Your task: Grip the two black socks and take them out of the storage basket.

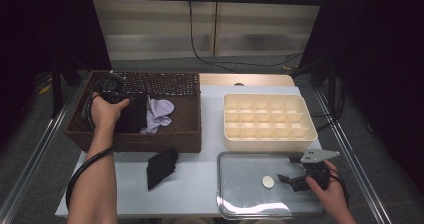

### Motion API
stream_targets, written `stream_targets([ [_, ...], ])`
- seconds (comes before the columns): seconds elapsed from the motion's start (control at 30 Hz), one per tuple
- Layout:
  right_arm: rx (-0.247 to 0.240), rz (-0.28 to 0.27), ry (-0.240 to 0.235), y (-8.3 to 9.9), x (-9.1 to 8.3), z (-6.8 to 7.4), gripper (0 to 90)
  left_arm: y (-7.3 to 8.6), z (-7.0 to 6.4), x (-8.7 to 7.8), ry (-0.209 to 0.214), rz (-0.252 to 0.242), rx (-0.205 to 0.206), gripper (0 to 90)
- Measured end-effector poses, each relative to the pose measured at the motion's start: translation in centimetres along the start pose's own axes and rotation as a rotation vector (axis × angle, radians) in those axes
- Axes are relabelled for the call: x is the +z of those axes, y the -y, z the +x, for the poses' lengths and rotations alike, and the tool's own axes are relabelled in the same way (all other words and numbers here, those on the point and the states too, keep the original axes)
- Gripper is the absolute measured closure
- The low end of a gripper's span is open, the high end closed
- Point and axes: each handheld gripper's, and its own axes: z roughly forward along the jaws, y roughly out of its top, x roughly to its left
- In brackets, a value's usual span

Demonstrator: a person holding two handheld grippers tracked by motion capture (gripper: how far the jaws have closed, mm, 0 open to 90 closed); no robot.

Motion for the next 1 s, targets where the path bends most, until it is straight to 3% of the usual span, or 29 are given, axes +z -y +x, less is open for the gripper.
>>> stream_targets([
  [0.07,-0.001,0.000,0.000,0.0,0.0,0.0,16.2,-0.1,-0.2,-0.6,0.005,0.013,-0.014,82.8],
  [0.2,-0.001,0.000,0.000,0.0,0.0,0.0,16.2,-0.4,-0.9,-2.1,0.043,0.051,-0.007,85.5],
  [0.43,-0.001,0.000,0.000,0.0,0.0,0.0,16.2,-0.9,-1.9,-4.5,0.104,0.040,0.002,86.0],
  [0.53,0.000,0.000,0.000,0.0,0.0,0.0,16.2,-1.2,-2.5,-5.3,0.107,0.049,0.032,86.0],
  [0.67,-0.001,0.000,0.001,0.0,0.0,0.0,16.2,-1.5,-3.0,-6.4,0.133,0.036,0.023,86.1],
  [0.73,-0.001,0.000,0.000,0.0,0.0,0.0,16.2,-1.7,-3.1,-7.1,0.145,0.030,0.037,86.1],
  [1.0,0.002,-0.001,0.001,0.0,0.0,0.0,16.2,-2.0,-3.9,-9.1,0.146,0.034,0.059,86.2],
])
